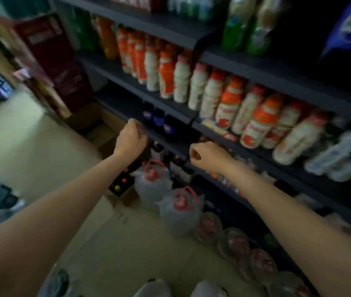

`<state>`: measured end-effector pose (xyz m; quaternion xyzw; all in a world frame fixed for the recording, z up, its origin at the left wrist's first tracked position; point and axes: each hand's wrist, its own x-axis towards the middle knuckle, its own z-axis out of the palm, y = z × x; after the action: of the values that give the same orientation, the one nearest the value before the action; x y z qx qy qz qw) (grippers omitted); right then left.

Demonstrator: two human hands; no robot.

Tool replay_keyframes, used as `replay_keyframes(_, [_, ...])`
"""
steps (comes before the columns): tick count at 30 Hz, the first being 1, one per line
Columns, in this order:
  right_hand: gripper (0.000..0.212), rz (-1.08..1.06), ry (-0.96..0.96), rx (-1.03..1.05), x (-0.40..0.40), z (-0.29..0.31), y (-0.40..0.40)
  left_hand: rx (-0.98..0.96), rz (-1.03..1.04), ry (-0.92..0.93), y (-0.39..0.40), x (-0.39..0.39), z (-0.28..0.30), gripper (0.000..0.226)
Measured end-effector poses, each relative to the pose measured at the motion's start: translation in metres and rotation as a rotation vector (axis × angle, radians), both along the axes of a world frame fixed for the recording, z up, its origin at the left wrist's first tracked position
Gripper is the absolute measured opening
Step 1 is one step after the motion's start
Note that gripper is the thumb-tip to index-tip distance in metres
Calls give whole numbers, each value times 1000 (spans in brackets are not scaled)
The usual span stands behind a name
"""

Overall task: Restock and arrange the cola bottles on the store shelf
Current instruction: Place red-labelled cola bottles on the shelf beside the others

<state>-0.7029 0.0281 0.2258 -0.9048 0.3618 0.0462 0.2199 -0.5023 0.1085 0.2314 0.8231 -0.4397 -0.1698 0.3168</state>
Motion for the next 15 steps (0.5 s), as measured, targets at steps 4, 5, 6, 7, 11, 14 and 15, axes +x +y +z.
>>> replay_keyframes(4, [24,-21,161,261,71,-47,-7,89,229,174,7,88,-32,32])
replay_keyframes(5, [25,-36,154,282,88,-57,-12,103,231,169,5,105,-41,32])
replay_keyframes(6, [24,-57,142,292,105,-68,-19,117,222,155,1,121,-51,32])
replay_keyframes(7, [22,-76,132,305,123,-80,-26,133,214,139,-4,136,-64,32])
replay_keyframes(11, [22,-122,100,393,206,-142,-64,206,200,94,-32,205,-124,25])
replay_keyframes(14, [23,-177,69,468,270,-193,-93,306,149,70,-60,257,-177,23])
replay_keyframes(15, [24,-189,73,489,290,-210,-102,343,144,75,-70,274,-196,23])
